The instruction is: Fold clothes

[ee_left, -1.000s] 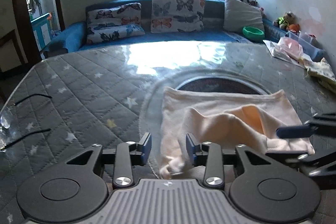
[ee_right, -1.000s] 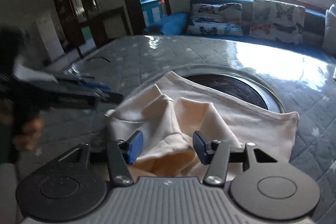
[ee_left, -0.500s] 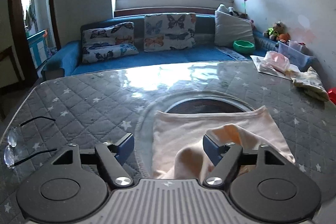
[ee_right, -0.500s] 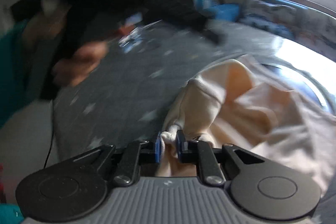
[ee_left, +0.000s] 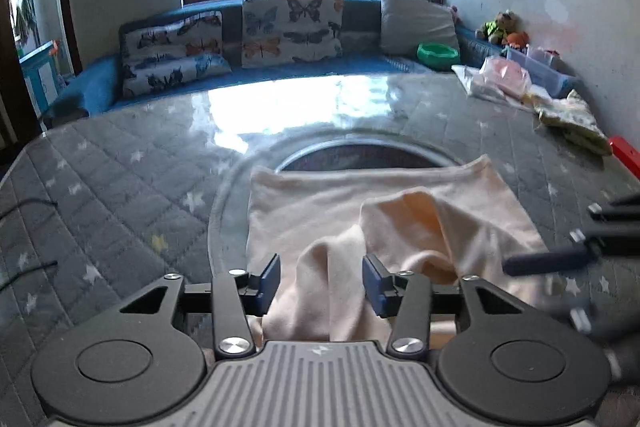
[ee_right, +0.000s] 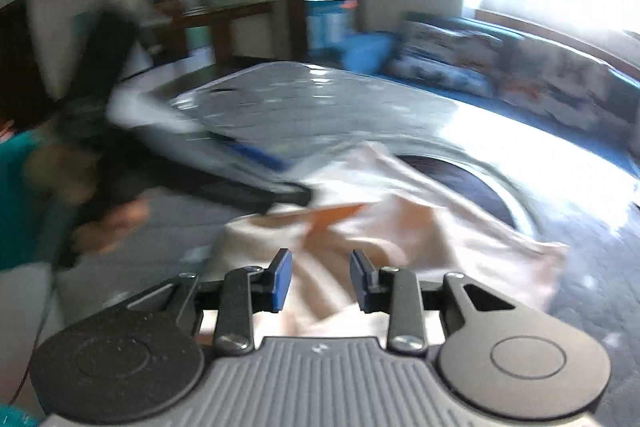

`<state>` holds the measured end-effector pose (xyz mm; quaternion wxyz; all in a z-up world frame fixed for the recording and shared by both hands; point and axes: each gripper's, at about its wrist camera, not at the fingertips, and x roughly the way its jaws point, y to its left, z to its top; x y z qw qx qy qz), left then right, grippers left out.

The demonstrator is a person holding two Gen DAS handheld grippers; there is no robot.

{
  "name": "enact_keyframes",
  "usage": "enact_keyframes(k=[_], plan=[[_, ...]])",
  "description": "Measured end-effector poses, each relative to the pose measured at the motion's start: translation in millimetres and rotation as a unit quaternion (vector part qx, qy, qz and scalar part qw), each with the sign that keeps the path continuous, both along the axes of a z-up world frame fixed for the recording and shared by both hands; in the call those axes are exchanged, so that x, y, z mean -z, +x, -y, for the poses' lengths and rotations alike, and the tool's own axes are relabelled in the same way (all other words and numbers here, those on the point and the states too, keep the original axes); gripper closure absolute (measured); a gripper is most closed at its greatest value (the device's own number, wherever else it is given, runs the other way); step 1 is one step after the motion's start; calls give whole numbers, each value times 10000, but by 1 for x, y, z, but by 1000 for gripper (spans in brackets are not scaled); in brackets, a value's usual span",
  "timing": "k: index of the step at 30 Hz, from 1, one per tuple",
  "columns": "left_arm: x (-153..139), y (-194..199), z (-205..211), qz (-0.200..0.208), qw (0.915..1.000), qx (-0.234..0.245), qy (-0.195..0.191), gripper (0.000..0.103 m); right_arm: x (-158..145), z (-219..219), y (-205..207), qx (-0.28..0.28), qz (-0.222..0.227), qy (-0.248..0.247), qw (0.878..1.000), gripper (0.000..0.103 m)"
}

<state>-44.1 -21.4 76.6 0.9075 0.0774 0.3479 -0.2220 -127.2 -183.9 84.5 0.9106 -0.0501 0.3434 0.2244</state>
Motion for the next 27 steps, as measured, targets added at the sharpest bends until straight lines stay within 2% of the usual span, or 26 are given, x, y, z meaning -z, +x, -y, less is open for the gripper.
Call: enact_keyframes(k=[5, 11, 13, 15, 18, 19, 22, 27], plan=[[-2, 9, 13, 29, 9999, 62, 83, 41, 11, 21, 36, 735, -126, -90, 9972, 67], [14, 19, 31, -92, 9992, 208, 337, 42, 29, 31, 65, 1079, -211, -59, 9939, 67], [18, 21, 32, -140, 9990, 199, 384, 56, 34, 26, 73, 1087, -236, -183, 9936, 67], [20, 21, 27, -181, 9990, 151, 369, 75, 40, 24, 80, 1114, -248, -342, 9929, 68], [23, 20, 20, -241, 9991, 78, 345, 89, 46, 24, 81, 1206, -324, -385, 9914, 84], [24, 19, 18, -262, 9991, 54, 337, 90, 46, 25, 80, 1198, -342, -381, 9915, 92], [27, 19, 11, -322, 9990, -18, 313, 92, 44, 23, 72, 1141, -236, -499, 9919, 96], [20, 6, -3, -252, 9994, -130, 194, 93, 30, 22, 51, 1163, 63, -586, 9915, 97]])
